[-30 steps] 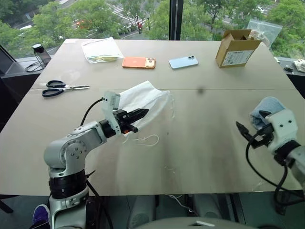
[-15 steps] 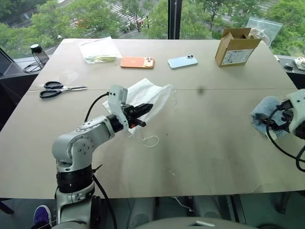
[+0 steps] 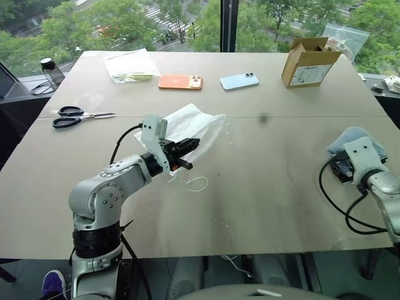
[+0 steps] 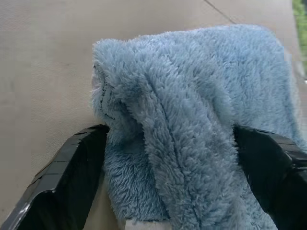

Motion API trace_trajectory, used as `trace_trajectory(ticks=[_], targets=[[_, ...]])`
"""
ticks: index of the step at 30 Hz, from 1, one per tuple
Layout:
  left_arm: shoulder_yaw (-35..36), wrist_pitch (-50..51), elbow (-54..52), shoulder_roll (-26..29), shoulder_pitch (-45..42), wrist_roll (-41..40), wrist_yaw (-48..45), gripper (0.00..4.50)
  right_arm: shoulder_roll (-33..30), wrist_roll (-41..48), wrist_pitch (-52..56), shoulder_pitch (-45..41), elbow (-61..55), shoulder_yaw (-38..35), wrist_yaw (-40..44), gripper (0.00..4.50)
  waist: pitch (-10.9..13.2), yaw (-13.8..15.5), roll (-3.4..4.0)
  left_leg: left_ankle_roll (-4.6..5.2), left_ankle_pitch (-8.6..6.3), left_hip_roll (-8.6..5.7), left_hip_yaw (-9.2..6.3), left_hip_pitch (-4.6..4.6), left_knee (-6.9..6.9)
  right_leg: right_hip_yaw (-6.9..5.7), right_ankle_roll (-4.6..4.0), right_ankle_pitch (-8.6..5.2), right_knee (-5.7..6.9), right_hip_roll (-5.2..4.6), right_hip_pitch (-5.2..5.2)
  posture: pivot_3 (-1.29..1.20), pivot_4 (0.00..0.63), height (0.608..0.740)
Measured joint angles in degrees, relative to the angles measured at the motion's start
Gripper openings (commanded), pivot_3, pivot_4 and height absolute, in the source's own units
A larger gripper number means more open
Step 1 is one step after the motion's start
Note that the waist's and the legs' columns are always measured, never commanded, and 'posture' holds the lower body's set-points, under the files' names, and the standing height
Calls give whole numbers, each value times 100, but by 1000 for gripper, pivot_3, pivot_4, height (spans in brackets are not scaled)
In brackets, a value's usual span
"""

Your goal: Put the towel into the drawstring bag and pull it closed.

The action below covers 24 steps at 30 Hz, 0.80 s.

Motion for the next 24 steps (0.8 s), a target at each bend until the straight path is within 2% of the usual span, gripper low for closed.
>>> trace_trajectory(ticks=[4,5,11,17,24], targets=[[-161,-119,2,69,-62,72,-45,0,259,-192,-8,-323,484,175,-200,3329,0,-30,-12,2,0,-2,11,83,8,13,10,-19,-8,-1,81,0,150,740],[-199,-169,8,130,-121,129,-52,0,299,-249,-104,-436,698,263,-209,2779,-4,-39,-18,3,0,-2,9,84,9,14,11,-19,-9,0,82,0,150,740],[-477,-270,48,204,-163,238,-160,0,140,-422,-709,-456,1149,460,-10,130,-11,10,-28,8,3,-8,8,82,21,25,14,-19,-8,-1,90,0,150,740],[-665,-271,308,218,-453,325,-168,0,30,-258,-2001,27,652,421,633,34,-1,-1,-12,7,2,-3,13,68,-17,42,35,-6,-7,9,55,0,150,740],[-1210,-158,800,100,-936,592,-118,0,495,-207,-2740,332,-1395,691,819,34,13,-14,9,5,1,-6,2,52,-34,37,36,-9,-14,7,39,0,150,740]])
